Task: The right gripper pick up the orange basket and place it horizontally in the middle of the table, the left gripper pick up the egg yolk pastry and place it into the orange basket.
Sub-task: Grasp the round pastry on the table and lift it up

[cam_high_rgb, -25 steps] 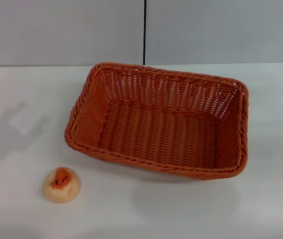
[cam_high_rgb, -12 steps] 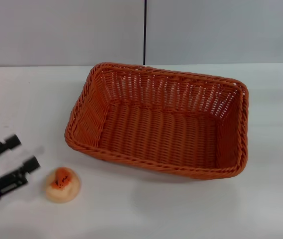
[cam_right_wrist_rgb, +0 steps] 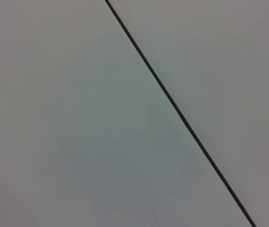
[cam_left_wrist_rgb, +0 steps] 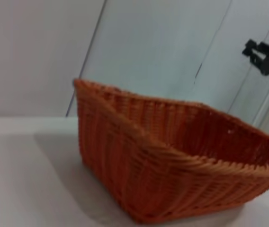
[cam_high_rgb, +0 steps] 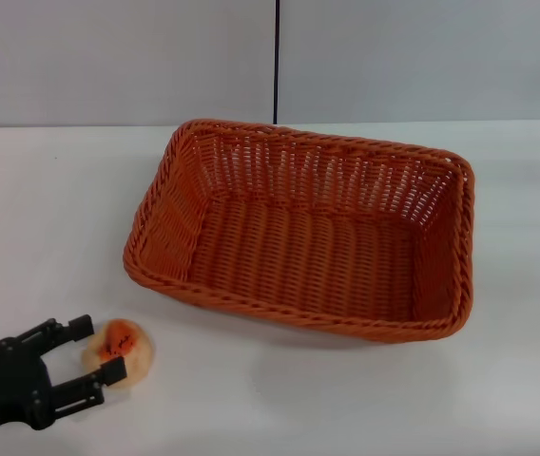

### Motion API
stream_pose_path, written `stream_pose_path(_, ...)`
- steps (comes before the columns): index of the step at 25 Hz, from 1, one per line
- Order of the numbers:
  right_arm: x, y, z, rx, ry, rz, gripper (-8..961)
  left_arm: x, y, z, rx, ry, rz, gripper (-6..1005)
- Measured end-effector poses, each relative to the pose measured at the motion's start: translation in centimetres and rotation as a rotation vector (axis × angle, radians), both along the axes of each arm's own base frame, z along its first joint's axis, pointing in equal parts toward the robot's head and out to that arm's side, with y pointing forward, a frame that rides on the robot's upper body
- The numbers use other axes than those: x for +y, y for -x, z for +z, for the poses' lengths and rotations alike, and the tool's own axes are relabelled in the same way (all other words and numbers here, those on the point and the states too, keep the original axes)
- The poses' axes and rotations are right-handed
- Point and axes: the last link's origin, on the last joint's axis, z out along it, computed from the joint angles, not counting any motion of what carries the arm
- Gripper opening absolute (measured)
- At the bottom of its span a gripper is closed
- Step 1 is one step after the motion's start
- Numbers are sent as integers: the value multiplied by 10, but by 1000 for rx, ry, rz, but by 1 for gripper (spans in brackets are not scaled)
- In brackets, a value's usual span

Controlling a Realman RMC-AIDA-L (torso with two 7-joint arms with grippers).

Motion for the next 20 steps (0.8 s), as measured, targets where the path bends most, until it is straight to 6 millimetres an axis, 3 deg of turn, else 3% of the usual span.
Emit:
stream_pose_path(18,2,-3,0,-1,4,-22,366,9,4,-12,41,17,30,829)
stream_pose_path(20,1,-4,-1,0,6,-24,366,10,4,-11,41,8,28,756)
